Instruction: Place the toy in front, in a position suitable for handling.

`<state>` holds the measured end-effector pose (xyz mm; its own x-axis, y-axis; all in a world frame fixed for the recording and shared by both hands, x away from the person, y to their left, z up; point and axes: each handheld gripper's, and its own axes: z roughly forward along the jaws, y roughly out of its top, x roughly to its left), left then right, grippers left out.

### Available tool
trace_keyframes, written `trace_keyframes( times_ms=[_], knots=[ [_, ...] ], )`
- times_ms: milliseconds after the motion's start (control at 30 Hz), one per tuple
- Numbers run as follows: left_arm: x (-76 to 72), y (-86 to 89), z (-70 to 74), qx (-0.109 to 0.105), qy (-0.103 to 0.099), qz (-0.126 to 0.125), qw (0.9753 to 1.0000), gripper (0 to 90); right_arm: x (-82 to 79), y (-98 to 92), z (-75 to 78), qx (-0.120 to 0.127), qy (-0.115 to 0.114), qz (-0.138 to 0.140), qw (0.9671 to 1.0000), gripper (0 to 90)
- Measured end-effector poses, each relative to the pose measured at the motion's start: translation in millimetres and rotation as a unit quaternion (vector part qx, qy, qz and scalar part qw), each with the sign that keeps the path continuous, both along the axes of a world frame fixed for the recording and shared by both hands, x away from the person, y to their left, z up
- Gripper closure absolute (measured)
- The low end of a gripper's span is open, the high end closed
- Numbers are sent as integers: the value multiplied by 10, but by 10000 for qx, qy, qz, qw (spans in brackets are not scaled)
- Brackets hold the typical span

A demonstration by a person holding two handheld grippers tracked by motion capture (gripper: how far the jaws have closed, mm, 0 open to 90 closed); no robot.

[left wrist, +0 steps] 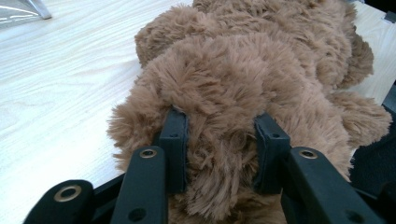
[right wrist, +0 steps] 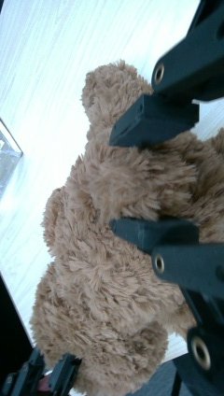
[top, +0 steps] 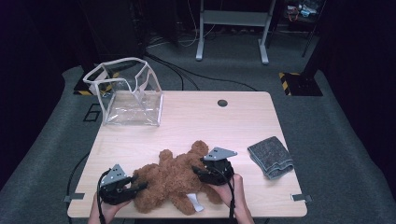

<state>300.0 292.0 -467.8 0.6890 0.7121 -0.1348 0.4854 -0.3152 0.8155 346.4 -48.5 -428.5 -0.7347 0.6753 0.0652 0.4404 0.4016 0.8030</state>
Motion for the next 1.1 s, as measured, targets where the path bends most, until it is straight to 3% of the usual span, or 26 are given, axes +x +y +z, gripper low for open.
trace_keyframes(
  times_ms=[133, 300, 467, 633, 1000, 1100],
  knots=[
    [26, 9, -13, -33, 0, 22, 10000, 616, 46, 68, -42, -235, 60, 50, 9997, 688],
    [-9, 7, -6, -72, -91, 28, 9999, 676, 30, 74, -69, -127, 2, 52, 9999, 777],
    [-23, -4, 45, -120, -270, 33, 9996, 737, 10, 42, -41, -55, -126, 55, 9999, 794],
    [13, -24, 89, -99, -285, -36, 9995, 770, -4, -1, 21, 51, -186, 28, 9998, 798],
    [156, -154, 148, -124, -272, -224, 9993, 819, -4, -108, 160, 39, -362, -122, 9993, 799],
    [219, -200, 195, -98, -347, -301, 9989, 825, -3, -161, 212, 58, -431, -177, 9989, 800]
  ],
)
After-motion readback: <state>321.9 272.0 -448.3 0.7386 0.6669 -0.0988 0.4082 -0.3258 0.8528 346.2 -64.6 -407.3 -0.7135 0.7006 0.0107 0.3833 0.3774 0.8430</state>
